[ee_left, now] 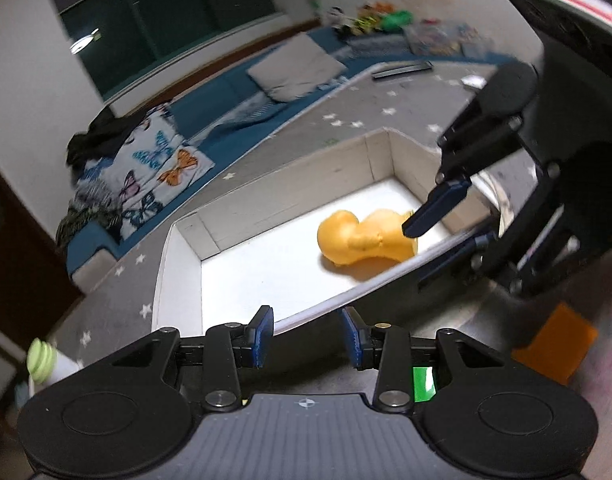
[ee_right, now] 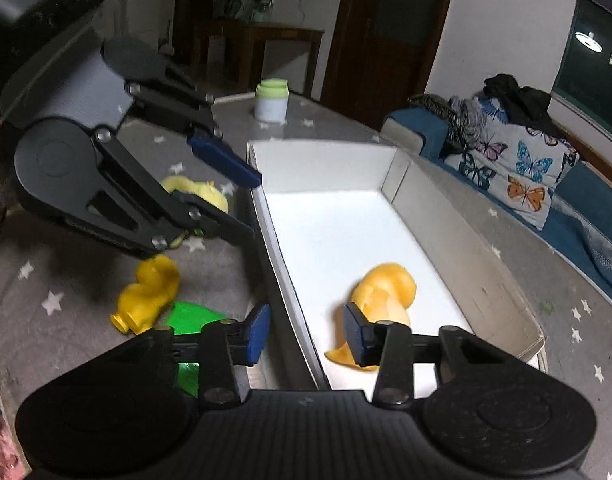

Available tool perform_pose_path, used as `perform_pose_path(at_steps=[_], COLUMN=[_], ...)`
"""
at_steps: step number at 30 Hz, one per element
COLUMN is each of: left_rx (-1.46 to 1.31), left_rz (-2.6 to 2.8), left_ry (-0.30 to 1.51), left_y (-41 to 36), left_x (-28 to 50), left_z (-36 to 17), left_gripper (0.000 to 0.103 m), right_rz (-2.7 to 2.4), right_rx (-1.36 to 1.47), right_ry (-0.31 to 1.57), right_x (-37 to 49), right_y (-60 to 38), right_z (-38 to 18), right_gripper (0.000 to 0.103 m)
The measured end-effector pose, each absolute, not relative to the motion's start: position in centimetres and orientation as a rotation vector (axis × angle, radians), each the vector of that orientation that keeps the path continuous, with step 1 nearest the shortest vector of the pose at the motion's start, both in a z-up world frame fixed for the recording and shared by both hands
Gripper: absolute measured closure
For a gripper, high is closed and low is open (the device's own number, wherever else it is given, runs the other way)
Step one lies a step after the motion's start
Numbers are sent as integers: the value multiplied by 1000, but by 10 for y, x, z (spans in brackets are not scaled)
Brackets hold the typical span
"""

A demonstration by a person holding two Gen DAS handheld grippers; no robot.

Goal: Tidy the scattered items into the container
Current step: 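Open the right gripper to drop the duck inside the box, then move the left gripper toward the small yellow toy duck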

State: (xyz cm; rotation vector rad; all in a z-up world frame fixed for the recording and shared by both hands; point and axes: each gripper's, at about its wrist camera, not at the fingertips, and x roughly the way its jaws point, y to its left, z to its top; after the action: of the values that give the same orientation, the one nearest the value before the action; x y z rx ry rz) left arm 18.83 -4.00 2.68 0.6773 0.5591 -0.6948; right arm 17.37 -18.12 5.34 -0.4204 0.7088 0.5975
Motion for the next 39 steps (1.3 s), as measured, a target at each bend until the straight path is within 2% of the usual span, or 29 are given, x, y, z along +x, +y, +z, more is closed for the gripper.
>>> perform_pose_path(at_steps=[9, 12, 16, 26, 39], left_rx=[911, 973, 1010, 979, 852], left_rz=[-796, -810, -817, -858, -866], left_ry=[522, 526, 523, 535, 582], left_y=[-53, -57, -61, -57, -65], left_x=[197, 202, 207, 196, 186], left_z=[10, 2, -3, 4, 16], left_gripper=[62, 62, 69, 79, 80], right_rz=[638, 645, 653, 676, 732], right_rx=[-436, -453, -457, -472, -523], right_ry=[746, 741, 743, 756, 769], right_x=[184, 180, 179, 172, 152], right_y=[-178, -178, -179, -187, -203], right_z=[40, 37, 37, 38, 39], right_gripper=[86, 87, 89, 90, 88])
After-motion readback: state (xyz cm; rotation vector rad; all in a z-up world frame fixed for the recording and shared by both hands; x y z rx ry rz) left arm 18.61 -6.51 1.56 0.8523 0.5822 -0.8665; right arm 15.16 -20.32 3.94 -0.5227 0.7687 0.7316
